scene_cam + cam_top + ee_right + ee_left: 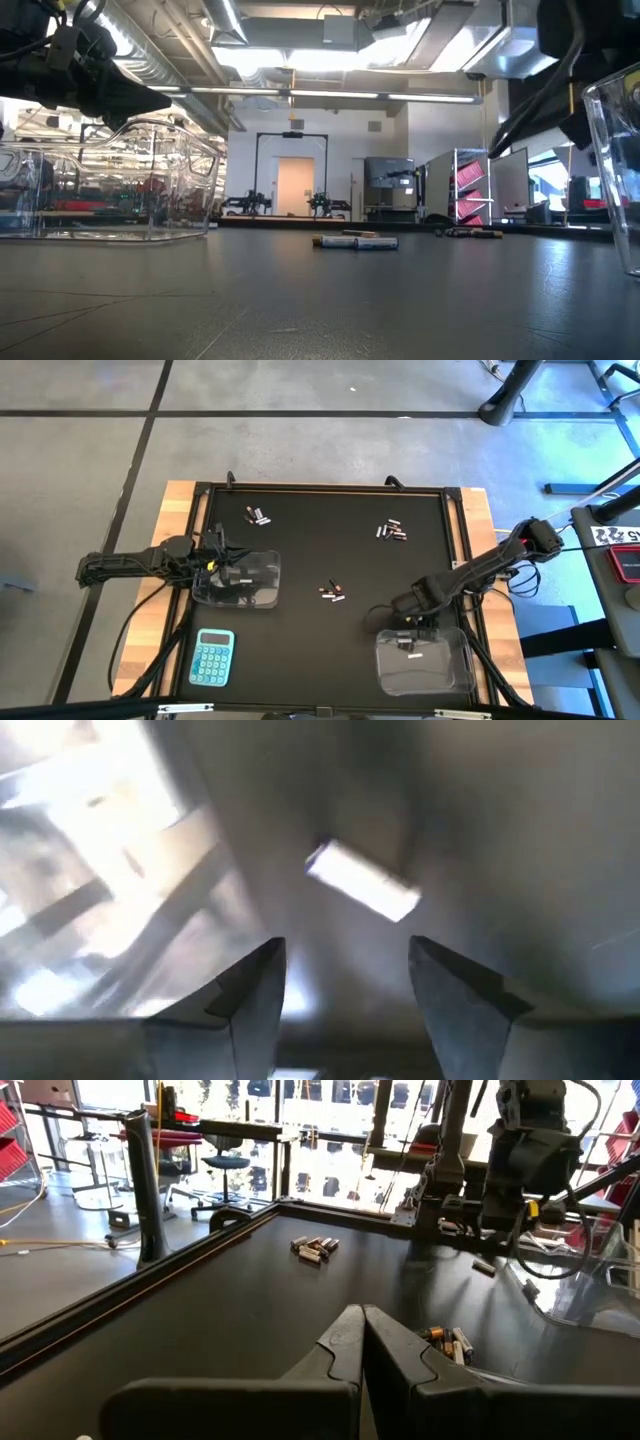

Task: Sort batteries
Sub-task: Put the white battery into the right transparent bin

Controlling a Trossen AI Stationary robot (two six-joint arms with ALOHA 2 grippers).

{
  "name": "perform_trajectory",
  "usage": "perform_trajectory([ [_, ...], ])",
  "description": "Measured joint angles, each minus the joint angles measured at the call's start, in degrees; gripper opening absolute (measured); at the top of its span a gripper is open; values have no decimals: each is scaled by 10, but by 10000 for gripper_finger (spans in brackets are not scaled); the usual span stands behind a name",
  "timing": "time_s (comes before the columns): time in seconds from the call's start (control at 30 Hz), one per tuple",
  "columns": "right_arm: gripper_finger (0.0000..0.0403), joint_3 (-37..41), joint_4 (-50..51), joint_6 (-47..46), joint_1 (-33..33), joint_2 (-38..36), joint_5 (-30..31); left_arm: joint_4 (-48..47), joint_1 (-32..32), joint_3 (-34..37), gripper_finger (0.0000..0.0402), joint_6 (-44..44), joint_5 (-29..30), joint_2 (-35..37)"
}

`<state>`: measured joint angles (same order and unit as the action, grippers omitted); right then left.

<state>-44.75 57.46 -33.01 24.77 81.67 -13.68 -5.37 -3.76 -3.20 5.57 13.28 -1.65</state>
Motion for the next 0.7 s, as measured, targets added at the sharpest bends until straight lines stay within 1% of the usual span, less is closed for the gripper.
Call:
perform_trajectory([
  [0.07, 216, 5, -15, 19, 11, 0, 41, 0, 0, 0, 0, 0, 0, 0],
  [0.13, 216, 11, -26, 47, 22, 0, 64, 0, 0, 0, 0, 0, 0, 0],
  [0.23, 216, 27, -57, 93, 36, 0, 82, 0, 0, 0, 0, 0, 0, 0],
  [0.3, 216, 41, -77, 116, 45, 0, 81, 0, 0, 0, 0, 0, 0, 0],
  [0.43, 213, 64, -98, 120, 64, -2, 96, 0, 0, 0, 0, 0, 0, 0],
  [0.53, 192, 70, -96, 122, 67, -2, 122, 0, 0, 0, 0, 0, 0, 0],
  [0.63, 155, 72, -94, 123, 67, -1, 160, 0, 0, 0, 0, 0, 0, 0],
  [0.7, 128, 72, -97, 122, 67, 0, 172, 0, 0, 0, 0, 0, 0, 0],
])
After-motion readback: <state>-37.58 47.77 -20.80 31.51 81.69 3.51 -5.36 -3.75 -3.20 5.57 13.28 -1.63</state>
